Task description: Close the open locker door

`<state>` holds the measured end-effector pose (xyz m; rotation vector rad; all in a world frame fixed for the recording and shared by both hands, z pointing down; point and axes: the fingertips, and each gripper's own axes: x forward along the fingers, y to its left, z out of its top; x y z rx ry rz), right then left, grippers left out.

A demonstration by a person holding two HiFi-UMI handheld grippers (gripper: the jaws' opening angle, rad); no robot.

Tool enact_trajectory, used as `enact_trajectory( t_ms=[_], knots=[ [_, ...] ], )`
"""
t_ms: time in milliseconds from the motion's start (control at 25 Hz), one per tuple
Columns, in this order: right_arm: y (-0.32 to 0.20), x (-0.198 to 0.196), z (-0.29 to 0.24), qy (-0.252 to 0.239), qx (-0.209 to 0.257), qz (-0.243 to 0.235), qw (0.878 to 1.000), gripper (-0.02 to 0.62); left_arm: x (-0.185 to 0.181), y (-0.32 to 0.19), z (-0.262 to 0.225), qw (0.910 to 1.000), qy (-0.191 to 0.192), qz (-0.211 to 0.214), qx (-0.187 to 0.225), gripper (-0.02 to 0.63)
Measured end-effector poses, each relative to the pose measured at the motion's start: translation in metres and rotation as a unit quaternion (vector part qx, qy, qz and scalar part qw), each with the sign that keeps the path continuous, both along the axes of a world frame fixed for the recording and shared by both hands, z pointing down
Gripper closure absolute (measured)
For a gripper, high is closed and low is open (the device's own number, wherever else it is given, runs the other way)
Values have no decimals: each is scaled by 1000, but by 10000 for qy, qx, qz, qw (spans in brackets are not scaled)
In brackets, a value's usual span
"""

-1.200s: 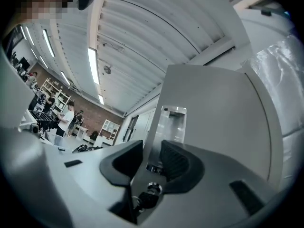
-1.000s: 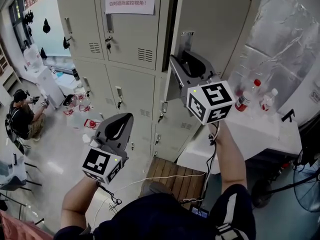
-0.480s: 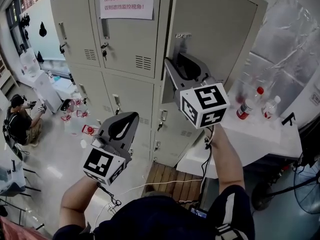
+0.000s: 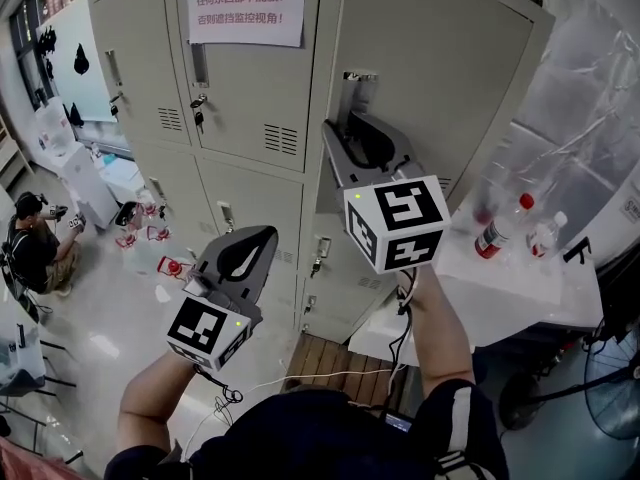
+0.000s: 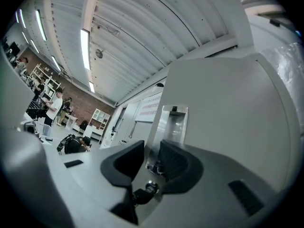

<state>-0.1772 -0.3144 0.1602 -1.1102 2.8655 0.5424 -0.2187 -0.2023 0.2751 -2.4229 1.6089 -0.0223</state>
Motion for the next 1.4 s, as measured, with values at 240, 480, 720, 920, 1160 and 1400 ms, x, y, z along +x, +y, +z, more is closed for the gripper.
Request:
enact_trajectory(
  t_ms=[240, 480, 720, 920, 1160, 1400],
  knots=[
    [-3, 0, -1, 9, 88, 112, 9999, 489, 1, -14, 3, 9999, 91, 61, 81, 603],
    [-5, -2, -1, 72, 196, 284, 9994, 483, 0, -22, 4, 9994, 78, 289, 192, 603],
    [-10, -3, 0, 13, 746, 719, 9946, 468, -16, -30, 23, 9974, -42, 637, 345, 603],
    [-16, -5, 1, -111, 1199, 1171, 9858, 462, -35, -35, 50, 9918, -295, 1178, 406, 603],
    [-29, -8, 0, -151, 1209, 1710, 9777, 462, -64, -37, 63, 9832, -433, 1745, 317, 603],
    [-24, -5, 0, -150, 1412, 2232, 9644, 472, -71, -36, 64, 9709, -521, 2322, 279, 603]
  ],
)
